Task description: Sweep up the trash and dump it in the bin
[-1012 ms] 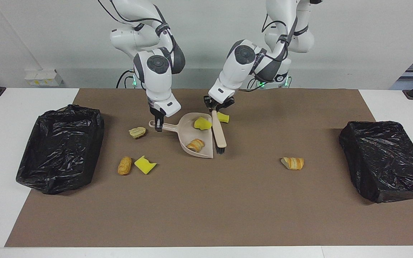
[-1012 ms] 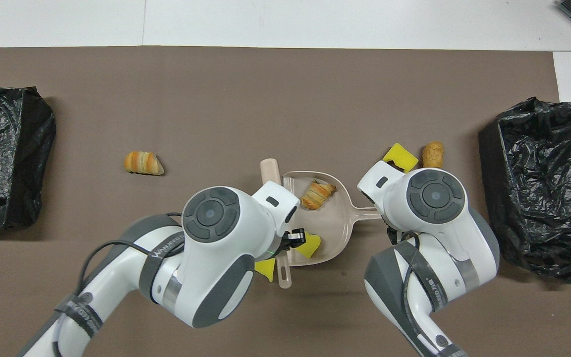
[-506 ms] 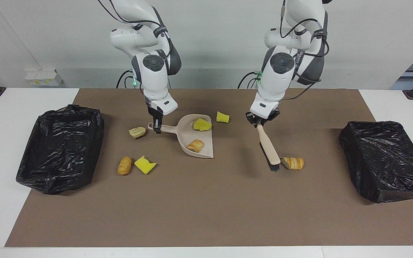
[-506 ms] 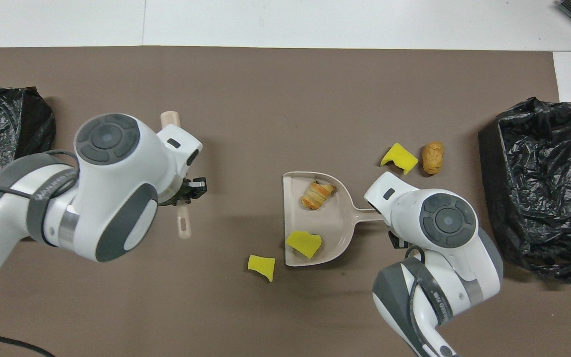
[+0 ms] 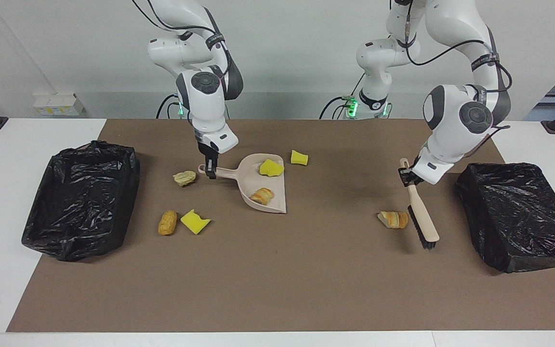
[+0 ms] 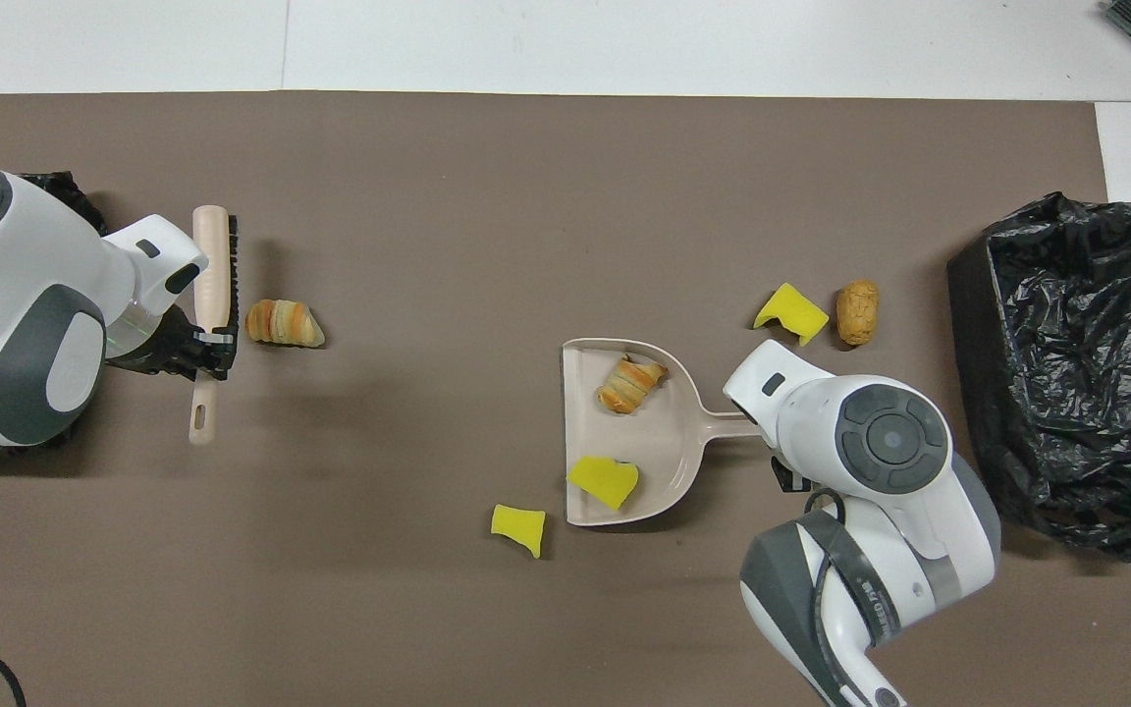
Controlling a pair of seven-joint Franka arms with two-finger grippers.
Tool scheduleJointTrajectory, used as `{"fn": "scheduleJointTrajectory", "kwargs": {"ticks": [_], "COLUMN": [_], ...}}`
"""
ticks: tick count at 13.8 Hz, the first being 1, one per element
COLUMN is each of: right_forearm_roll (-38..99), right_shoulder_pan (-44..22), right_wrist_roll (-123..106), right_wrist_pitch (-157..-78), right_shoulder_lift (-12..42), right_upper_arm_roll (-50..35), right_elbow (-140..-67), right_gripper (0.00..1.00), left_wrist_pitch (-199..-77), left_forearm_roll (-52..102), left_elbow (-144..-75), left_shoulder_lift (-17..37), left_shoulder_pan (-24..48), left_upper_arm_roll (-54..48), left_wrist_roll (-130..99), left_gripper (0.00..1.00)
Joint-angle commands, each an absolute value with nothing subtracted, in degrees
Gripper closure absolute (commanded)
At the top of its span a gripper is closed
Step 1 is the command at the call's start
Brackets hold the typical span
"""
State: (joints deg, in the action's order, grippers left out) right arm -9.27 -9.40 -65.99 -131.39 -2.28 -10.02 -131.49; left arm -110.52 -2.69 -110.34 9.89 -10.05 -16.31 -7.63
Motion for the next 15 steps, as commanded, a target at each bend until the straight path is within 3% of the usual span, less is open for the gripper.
{"fn": "scheduleJointTrajectory", "kwargs": {"ticks": [1, 3, 15], "right_forearm_roll": [-8.6, -8.6, -8.6], "right_shoulder_pan": [-8.4, -8.4, -8.5], "right_wrist_roll": [-67.2, -67.1, -65.7], "right_wrist_pitch": [-132.6, -132.6, -132.5], "right_shoulder_lift": [-4.0, -4.0, -4.0], "right_upper_arm_roll": [-10.4, -10.4, -10.5], "right_elbow": [-133.2, -133.2, -133.2], "right_gripper": [1.0, 1.0, 1.0], "left_wrist_pitch": [-117.2, -117.3, -114.8], "left_forearm_roll": [-3.6, -3.3, 19.5], "left_elbow": [-115.7, -116.4, -117.3], "left_shoulder_lift": [10.6, 10.8, 10.0], "left_shoulder_pan": [-11.5, -9.7, 18.5], "left_upper_arm_roll": [-17.2, -17.6, -17.8], "left_wrist_roll": [-5.3, -6.0, -14.5], "left_gripper": [1.0, 1.0, 1.0]}}
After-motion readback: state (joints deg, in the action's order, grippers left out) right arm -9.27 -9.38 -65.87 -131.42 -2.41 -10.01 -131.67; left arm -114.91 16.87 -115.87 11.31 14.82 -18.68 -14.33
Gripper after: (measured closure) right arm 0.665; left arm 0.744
